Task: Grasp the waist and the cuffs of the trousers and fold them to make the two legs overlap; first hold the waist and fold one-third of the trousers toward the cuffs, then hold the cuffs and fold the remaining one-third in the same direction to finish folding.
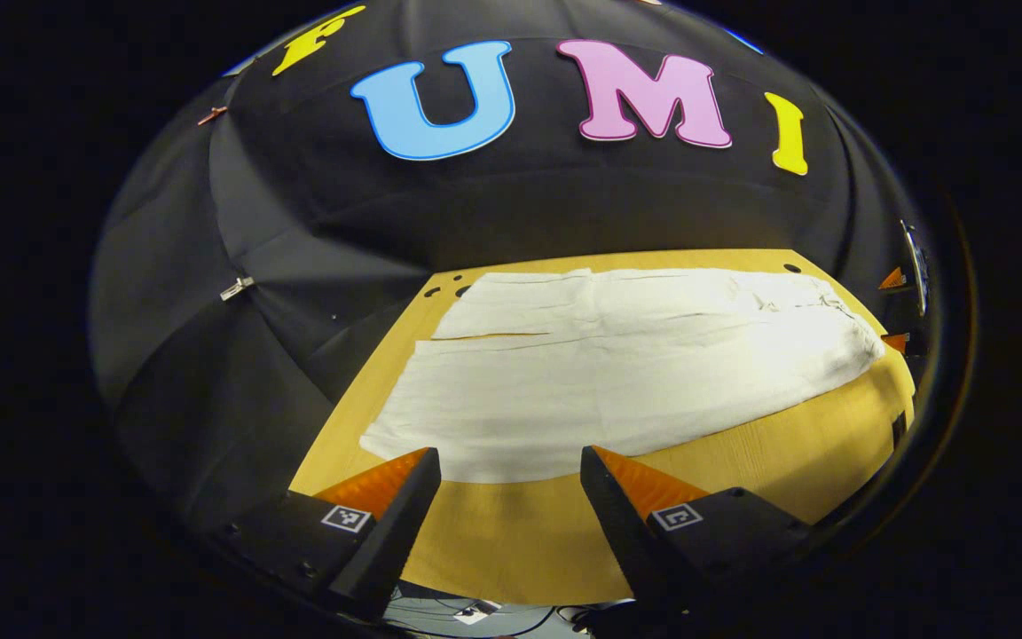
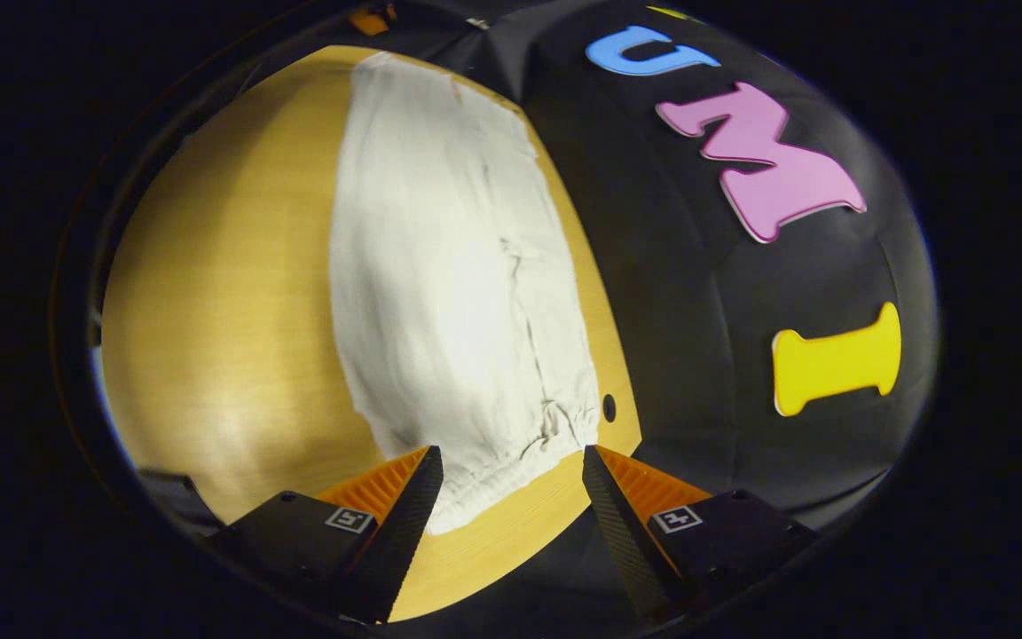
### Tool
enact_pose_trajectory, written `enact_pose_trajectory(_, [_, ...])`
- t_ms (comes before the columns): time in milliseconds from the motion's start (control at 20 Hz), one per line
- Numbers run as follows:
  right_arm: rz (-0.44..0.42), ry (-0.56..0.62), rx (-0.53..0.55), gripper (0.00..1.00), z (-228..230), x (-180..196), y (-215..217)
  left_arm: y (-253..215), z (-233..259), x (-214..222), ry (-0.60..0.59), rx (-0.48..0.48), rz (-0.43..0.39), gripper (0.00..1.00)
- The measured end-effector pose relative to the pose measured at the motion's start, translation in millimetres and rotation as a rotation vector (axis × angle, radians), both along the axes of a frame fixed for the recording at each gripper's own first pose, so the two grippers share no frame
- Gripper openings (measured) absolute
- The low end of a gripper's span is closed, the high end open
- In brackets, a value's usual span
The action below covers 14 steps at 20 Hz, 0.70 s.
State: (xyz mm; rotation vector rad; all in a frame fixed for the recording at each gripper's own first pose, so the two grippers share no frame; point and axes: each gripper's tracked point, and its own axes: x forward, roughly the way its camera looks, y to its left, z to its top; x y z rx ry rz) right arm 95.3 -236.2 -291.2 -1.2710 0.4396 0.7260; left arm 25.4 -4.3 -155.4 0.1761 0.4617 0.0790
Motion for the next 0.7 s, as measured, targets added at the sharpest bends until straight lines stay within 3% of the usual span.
enact_pose_trajectory(250, [0.007, 0.098, -0.121, 0.97, -56, -8, -34, -12, -5, 5, 0.027, -0.005, -0.005, 0.99])
enact_pose_trajectory(450, [0.015, 0.035, -0.130, 0.93, -58, 14, -35, -16, -5, 10, 0.037, 0.018, -0.016, 0.99])
enact_pose_trajectory(600, [0.025, -0.057, -0.215, 0.93, -61, 38, -32, -13, -10, 14, 0.045, 0.022, 0.004, 0.99])
enact_pose_trajectory(700, [0.009, -0.088, -0.248, 0.84, -69, 53, -32, -7, -15, 12, 0.051, 0.013, 0.028, 0.99])
